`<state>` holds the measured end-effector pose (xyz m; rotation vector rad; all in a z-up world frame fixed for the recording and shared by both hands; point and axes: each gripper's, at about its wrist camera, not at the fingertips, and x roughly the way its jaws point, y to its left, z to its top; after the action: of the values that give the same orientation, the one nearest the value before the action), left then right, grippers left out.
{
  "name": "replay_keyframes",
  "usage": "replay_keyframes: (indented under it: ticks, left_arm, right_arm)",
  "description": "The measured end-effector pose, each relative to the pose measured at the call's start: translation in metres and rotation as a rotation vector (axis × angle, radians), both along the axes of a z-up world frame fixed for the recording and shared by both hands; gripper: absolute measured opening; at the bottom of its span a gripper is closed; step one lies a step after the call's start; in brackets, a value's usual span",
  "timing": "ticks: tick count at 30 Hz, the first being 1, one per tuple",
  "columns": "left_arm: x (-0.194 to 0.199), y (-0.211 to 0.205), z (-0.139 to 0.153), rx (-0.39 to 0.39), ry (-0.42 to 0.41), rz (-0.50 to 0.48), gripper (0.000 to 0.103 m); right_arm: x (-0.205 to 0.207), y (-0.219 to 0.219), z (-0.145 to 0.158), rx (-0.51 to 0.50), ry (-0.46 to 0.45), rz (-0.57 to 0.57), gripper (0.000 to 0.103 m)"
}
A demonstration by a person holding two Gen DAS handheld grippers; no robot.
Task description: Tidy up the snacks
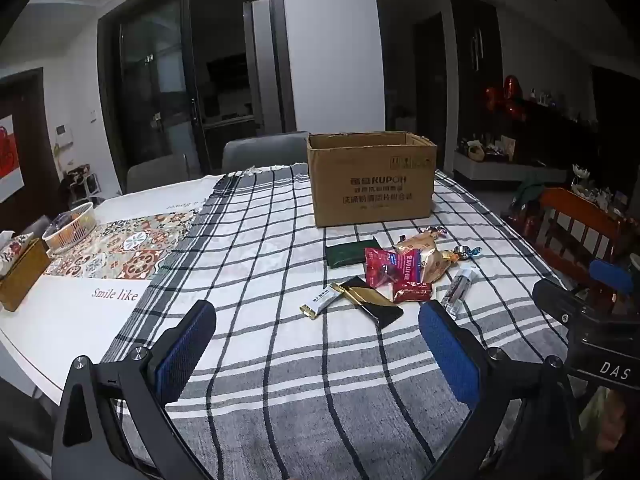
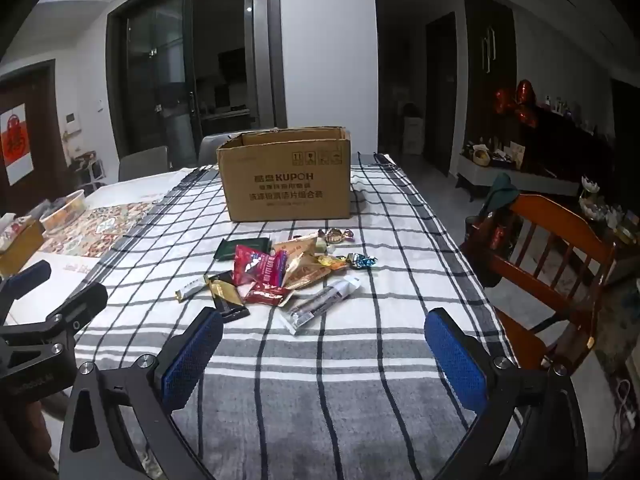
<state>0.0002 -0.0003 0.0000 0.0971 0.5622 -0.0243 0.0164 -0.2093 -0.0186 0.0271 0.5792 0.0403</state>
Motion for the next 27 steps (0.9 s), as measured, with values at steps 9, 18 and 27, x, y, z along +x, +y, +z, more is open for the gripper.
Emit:
replay_keyframes:
  ticks: [9,18,27]
  left_arm:
    - [0.0010,-0.0041,-0.0002,-0.010,-0.012,-0.008,0.103]
    - [0.0002,-0.0053,-0.0016,-0.015,-0.013,-0.011,0.103]
    - [-0.0004,-0.0031,0.0003,-0.016,-0.015,-0.012,0.103]
  right_arm:
    - [-0.0001,-0.0007,0.0004,0.002,0.000,0.000,0.102]
    - [-0.0004,-0.0010,0.0004,0.006,-0.002,0.001,0.102]
    - [-0.0001,-0.0010,0.0002,0.008,-0.003,0.001,0.102]
